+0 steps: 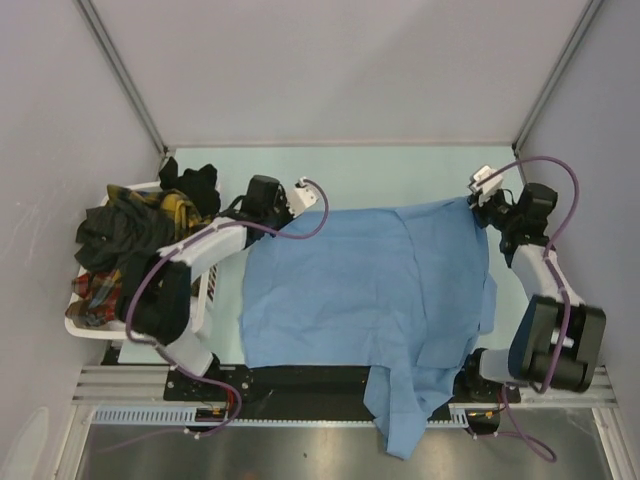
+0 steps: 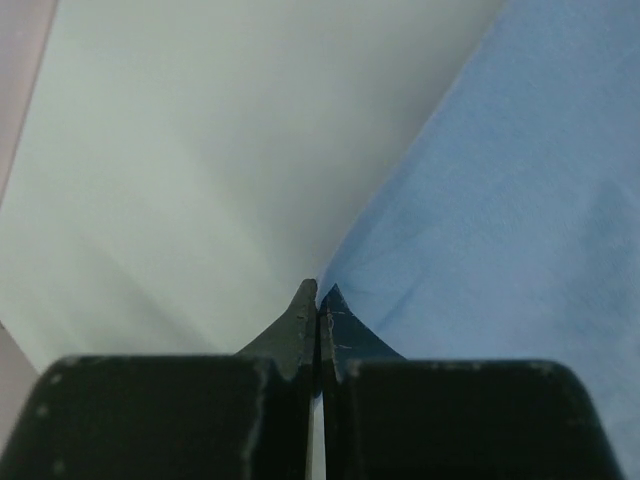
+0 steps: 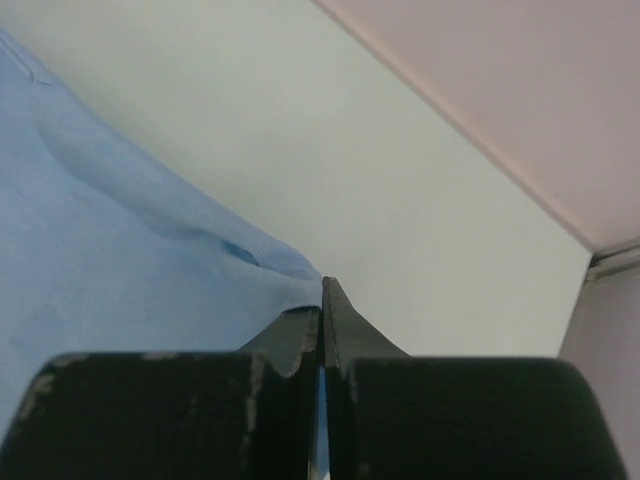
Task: Fold and stack the long sleeve shirts
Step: Flatten the shirt out
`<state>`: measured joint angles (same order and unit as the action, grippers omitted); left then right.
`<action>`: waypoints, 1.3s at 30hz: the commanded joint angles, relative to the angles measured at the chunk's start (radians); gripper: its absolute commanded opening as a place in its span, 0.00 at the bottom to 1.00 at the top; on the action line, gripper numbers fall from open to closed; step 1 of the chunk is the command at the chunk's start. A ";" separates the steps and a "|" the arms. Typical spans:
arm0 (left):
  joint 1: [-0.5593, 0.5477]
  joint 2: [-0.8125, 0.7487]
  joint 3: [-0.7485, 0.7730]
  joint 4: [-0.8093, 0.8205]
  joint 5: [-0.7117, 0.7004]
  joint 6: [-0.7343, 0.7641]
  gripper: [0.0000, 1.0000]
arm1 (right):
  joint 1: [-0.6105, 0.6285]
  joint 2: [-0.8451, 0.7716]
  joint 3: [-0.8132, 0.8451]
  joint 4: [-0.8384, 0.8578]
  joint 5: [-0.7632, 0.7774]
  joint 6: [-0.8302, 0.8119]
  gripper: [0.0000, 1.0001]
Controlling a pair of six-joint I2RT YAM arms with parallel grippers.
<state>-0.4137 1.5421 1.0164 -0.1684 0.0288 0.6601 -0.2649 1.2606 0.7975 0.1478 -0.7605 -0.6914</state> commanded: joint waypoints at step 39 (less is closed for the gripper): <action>0.161 0.590 0.989 -0.554 0.189 -0.123 0.87 | 0.036 0.715 1.021 -0.981 0.239 0.094 0.84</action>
<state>-0.2584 2.2051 2.0476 -0.6468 0.1009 0.5995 -0.2367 2.0144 1.9144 -0.6041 -0.4782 -0.6960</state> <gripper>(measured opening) 0.864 0.850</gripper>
